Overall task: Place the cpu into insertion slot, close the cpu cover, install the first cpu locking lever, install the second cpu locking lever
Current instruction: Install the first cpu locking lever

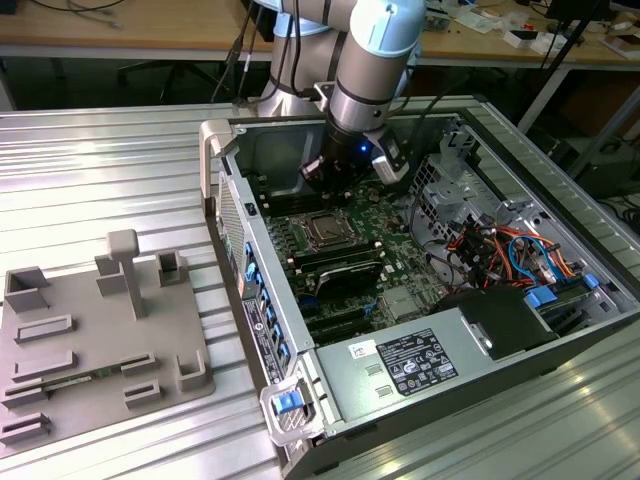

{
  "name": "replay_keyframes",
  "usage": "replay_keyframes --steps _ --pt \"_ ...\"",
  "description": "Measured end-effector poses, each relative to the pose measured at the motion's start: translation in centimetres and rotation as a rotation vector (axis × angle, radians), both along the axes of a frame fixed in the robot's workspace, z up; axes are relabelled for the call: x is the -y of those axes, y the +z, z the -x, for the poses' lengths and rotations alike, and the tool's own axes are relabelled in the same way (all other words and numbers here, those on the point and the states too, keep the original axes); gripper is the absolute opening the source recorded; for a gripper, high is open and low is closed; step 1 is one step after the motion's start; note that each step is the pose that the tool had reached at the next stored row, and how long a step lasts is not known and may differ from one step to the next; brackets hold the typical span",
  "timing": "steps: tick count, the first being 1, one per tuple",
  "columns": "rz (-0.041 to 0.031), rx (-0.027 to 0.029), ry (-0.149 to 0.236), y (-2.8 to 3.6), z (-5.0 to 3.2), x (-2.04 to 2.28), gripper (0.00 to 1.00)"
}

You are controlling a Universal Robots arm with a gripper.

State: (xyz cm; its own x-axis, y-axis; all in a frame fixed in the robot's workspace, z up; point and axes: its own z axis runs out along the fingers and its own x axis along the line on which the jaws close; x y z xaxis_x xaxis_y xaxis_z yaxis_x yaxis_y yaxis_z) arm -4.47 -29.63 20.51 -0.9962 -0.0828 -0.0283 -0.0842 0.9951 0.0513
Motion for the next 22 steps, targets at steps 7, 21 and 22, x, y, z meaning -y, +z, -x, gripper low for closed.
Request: replay_keyframes --steps 7,21,22 --pt "-0.0001 -0.0001 0.004 0.15 0.00 0.04 0.11" --pt "0.0000 -0.0002 0.004 0.12 0.00 0.50 0.11" --pt "0.0000 -0.0001 0.004 0.12 -0.01 0.51 0.11"
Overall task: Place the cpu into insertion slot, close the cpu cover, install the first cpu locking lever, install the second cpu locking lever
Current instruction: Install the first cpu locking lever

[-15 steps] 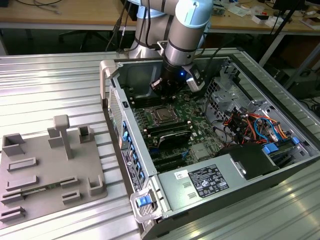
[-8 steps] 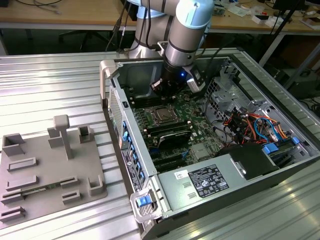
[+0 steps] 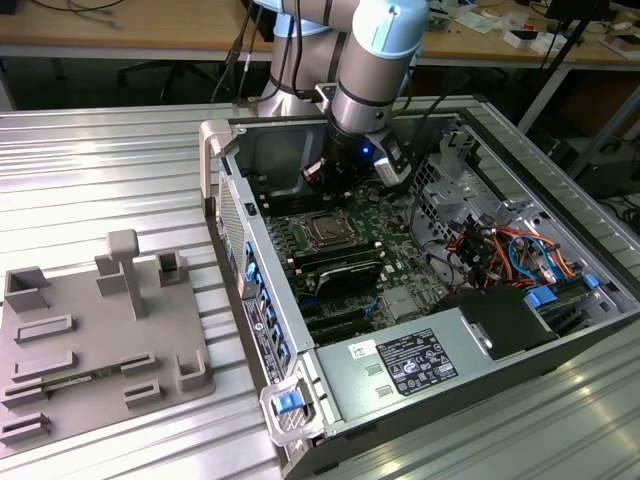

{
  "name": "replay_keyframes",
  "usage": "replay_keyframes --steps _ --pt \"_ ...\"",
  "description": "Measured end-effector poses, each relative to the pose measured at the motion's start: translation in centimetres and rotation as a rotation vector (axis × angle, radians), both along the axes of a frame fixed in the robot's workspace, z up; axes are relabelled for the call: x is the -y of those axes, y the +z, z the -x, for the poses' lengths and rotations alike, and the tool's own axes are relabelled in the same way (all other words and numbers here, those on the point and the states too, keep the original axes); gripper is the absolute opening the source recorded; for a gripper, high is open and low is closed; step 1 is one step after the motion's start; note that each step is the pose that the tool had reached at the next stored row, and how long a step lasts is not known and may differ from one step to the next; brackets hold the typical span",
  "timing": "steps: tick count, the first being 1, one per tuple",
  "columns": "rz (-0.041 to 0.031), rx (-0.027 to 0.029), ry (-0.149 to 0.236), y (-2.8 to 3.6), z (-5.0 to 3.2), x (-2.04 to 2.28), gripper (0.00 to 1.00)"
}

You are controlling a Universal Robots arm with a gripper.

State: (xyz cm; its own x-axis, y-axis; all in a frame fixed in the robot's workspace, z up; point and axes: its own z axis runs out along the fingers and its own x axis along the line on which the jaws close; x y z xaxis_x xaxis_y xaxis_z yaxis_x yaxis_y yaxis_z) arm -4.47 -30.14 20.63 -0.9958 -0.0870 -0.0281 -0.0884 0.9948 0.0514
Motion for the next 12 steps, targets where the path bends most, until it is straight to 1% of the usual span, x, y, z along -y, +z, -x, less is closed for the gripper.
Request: replay_keyframes --steps 12 --pt "0.0002 -0.0002 0.000 -0.25 -0.03 0.04 0.11"
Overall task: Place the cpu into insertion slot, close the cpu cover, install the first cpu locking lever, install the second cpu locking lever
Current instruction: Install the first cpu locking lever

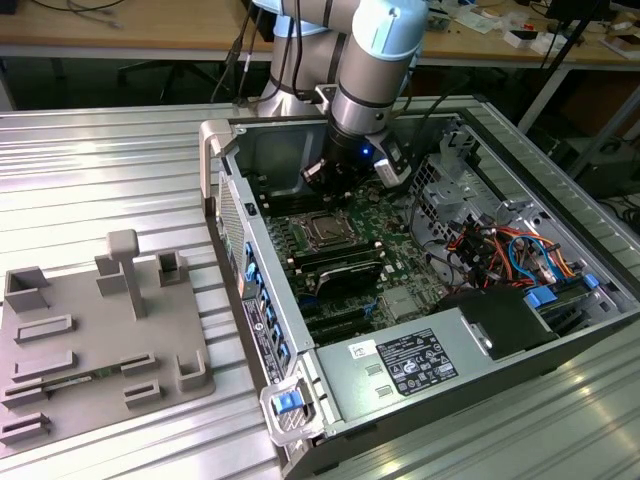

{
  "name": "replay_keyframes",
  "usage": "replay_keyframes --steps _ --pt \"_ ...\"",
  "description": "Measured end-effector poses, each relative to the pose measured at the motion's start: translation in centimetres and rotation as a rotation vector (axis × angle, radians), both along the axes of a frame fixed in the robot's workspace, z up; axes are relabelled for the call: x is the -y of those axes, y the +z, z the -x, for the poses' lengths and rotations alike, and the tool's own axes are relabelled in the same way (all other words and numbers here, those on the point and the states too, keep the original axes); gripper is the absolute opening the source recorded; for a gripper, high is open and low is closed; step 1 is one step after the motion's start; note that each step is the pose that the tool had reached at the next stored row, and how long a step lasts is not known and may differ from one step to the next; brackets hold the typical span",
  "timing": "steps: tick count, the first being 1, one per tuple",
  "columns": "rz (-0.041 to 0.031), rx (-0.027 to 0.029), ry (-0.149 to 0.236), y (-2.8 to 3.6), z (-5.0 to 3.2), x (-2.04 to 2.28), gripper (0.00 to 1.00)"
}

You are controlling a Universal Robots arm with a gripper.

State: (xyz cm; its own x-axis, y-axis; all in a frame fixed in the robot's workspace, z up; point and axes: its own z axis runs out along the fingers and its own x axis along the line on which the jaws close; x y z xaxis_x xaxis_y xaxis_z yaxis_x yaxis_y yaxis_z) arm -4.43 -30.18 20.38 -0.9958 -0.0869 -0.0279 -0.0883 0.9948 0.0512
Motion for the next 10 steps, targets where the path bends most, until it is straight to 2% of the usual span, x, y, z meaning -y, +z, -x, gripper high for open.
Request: replay_keyframes --steps 3,5,10 --pt "-0.0014 0.0010 0.000 0.22 -0.02 -0.02 0.11" --pt "-0.0004 0.0002 0.000 0.68 -0.01 -0.01 0.11" --pt "-0.0016 0.0005 0.000 1.26 0.32 0.00 0.11"
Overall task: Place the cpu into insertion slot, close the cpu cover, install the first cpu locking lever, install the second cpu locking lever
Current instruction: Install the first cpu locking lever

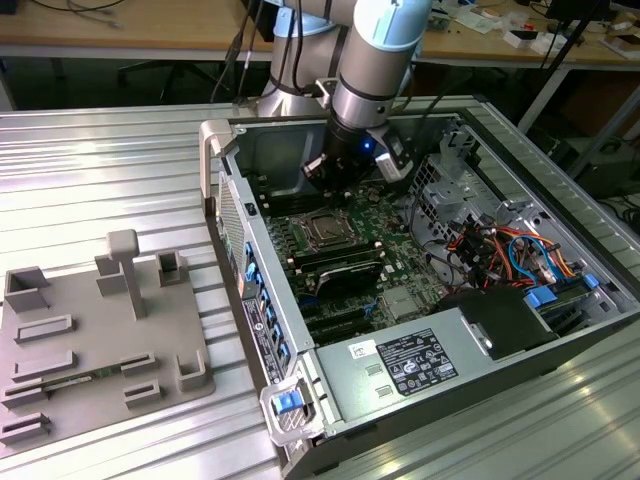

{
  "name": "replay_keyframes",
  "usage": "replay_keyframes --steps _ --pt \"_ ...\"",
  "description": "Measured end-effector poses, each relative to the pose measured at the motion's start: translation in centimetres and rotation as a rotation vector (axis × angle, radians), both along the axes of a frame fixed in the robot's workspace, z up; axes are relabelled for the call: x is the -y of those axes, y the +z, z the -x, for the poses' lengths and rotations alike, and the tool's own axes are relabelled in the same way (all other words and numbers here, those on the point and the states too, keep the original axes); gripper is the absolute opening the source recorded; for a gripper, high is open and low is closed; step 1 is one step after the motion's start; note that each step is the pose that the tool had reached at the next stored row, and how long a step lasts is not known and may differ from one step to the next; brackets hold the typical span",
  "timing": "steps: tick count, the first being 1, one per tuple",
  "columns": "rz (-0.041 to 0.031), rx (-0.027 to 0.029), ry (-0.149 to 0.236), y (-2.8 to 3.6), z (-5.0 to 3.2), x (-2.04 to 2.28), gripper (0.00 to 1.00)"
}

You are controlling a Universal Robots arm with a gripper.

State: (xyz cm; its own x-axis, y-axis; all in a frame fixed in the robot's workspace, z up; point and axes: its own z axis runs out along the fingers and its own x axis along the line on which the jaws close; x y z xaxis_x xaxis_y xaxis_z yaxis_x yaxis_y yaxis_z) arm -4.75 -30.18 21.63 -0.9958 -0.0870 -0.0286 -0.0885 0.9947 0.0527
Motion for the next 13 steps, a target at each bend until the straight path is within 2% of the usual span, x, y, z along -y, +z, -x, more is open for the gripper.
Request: replay_keyframes --steps 7,9,10,12,13 --pt "-0.0013 0.0002 0.000 1.20 0.60 0.00 0.11" --pt "-0.0017 0.0001 0.000 1.85 1.05 0.00 0.11" --pt "-0.0030 0.0003 0.000 2.08 1.38 0.00 0.11" --pt "-0.0101 0.0003 0.000 2.19 2.15 0.00 0.11" --pt "-0.0122 0.0003 0.000 2.20 2.28 0.00 0.11"
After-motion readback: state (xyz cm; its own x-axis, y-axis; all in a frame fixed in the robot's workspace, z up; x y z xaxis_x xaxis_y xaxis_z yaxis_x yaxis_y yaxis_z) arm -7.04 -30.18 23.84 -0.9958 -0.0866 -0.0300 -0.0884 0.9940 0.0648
